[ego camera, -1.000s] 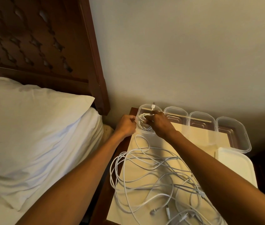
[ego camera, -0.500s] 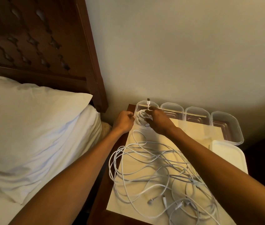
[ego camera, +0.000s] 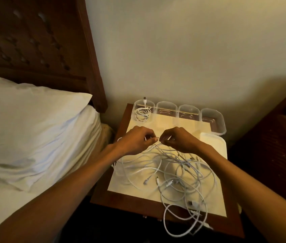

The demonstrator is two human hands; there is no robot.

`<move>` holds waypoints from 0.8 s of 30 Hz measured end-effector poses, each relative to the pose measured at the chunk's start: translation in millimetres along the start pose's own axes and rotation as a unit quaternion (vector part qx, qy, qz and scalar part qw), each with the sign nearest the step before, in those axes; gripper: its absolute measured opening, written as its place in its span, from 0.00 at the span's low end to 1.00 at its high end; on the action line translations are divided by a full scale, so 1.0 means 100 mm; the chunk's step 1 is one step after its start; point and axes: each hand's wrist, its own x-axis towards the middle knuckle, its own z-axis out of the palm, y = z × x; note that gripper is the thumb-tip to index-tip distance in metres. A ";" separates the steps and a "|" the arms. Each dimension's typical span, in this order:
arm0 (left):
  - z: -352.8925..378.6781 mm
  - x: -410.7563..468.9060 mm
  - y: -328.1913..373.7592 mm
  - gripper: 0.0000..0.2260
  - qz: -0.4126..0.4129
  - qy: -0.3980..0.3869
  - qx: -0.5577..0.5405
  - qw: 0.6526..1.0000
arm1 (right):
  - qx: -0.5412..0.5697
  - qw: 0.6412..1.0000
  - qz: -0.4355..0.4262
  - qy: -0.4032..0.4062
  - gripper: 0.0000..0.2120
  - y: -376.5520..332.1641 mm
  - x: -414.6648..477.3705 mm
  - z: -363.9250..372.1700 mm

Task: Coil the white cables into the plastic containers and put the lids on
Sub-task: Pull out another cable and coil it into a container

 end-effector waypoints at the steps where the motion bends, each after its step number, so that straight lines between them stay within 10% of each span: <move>1: 0.06 -0.06 0.05 0.10 -0.003 -0.028 0.012 1.000 | 0.005 1.000 0.005 -0.012 0.08 0.00 -0.13 0.01; 13: 0.46 0.00 0.23 0.09 -0.029 -0.102 0.160 0.981 | -0.062 0.996 0.058 0.015 0.17 -0.09 -0.87 0.18; 18: -0.03 0.13 0.49 0.06 0.028 -0.034 0.143 0.989 | 0.050 0.992 0.085 0.077 0.26 -0.25 -0.91 -0.03; 24: -0.76 0.07 0.80 0.06 0.083 0.080 0.086 0.990 | 0.210 0.967 0.036 0.137 0.12 -0.62 -0.91 -0.46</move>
